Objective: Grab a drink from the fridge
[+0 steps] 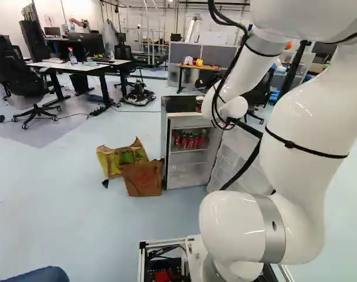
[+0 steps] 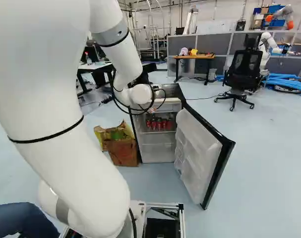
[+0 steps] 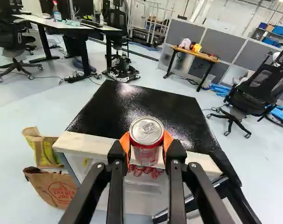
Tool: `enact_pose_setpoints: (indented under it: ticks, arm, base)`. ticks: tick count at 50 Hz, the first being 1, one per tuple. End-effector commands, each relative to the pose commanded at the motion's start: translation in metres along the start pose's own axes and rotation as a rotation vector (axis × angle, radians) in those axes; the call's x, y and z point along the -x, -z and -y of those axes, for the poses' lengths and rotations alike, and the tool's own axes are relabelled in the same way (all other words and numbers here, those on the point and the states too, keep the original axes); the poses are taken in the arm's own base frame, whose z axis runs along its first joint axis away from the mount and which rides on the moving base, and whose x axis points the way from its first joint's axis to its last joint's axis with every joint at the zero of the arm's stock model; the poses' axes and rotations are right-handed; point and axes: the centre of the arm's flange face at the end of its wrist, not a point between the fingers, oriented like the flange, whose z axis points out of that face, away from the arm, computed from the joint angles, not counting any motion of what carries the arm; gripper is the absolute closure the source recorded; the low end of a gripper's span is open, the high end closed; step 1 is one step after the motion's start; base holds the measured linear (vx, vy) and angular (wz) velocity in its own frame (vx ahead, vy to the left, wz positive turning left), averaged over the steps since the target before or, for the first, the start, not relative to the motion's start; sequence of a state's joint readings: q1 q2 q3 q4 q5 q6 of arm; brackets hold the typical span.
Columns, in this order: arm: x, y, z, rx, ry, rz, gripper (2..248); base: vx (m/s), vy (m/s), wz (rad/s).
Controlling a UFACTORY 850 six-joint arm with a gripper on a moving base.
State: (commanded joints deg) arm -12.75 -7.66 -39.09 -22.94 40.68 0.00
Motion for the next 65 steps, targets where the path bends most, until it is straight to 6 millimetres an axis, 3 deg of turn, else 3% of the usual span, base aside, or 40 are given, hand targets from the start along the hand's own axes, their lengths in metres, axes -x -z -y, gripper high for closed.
enact_pose_setpoints:
  ticks: [39,65]
  arm:
    - [-0.008,-0.043,-0.008,-0.009,0.008,0.026,158]
    - [-0.029,-0.064,-0.015,-0.004,0.021,-0.013,158]
  base:
    - [0.000,0.000,0.000]
    - [0.000,0.000,0.000]
